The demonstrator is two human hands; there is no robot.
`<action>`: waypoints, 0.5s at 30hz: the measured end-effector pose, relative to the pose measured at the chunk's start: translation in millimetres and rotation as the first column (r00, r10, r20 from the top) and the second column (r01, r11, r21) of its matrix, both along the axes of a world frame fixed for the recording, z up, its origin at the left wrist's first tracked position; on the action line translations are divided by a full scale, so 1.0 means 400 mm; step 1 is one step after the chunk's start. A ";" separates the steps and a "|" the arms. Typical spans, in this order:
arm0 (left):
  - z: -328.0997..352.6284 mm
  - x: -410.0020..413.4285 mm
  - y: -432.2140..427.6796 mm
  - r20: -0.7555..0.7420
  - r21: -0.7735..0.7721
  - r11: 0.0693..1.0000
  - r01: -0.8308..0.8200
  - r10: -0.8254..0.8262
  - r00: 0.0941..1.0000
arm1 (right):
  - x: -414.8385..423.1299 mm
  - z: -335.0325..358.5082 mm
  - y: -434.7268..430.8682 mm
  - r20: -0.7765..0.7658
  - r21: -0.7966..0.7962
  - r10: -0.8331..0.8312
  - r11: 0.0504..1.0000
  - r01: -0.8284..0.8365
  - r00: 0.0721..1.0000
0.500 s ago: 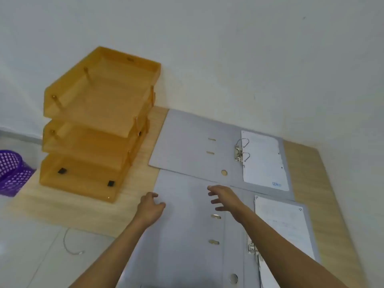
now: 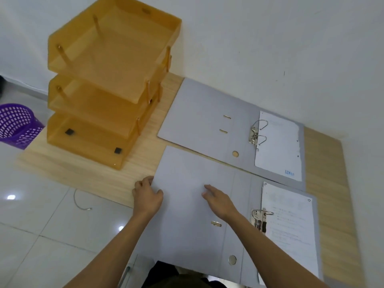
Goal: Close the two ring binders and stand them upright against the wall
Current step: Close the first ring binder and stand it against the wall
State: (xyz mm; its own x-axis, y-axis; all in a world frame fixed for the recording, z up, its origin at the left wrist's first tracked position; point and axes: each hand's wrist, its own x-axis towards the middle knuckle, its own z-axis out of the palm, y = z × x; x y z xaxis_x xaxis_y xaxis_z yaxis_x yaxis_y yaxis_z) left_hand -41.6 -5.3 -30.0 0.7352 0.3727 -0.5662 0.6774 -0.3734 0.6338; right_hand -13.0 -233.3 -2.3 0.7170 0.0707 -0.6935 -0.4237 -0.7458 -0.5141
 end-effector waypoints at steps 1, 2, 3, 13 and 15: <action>-0.004 -0.003 0.000 0.000 -0.008 1.000 -0.013 0.013 1.000 | -0.003 -0.004 -0.001 -0.004 -0.005 0.017 1.000 -0.017 1.000; -0.005 0.000 0.001 0.002 -0.019 0.999 -0.026 0.026 1.000 | -0.003 -0.006 0.002 -0.004 -0.009 0.033 0.999 -0.033 0.999; -0.005 0.002 -0.001 -0.004 -0.025 0.999 -0.039 0.039 0.999 | -0.008 -0.009 0.001 -0.004 -0.010 0.052 0.999 -0.052 0.999; 0.101 0.013 0.035 -0.013 -0.278 0.956 -0.096 0.096 0.995 | -0.080 0.022 0.001 0.037 0.181 0.089 0.979 -0.094 0.995; 0.162 -0.011 0.032 0.025 -0.381 0.922 0.063 -0.058 0.998 | -0.098 0.043 -0.013 0.099 0.233 0.059 0.969 -0.081 0.993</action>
State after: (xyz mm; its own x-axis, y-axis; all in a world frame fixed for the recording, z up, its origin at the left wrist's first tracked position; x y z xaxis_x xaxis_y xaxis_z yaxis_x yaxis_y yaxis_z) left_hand -45.9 7.6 34.6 0.7581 0.0848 -0.6466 0.6515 -0.1415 0.7453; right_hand -52.3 -238.4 14.8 0.7636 0.2771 -0.5832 -0.3180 -0.6246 -0.7132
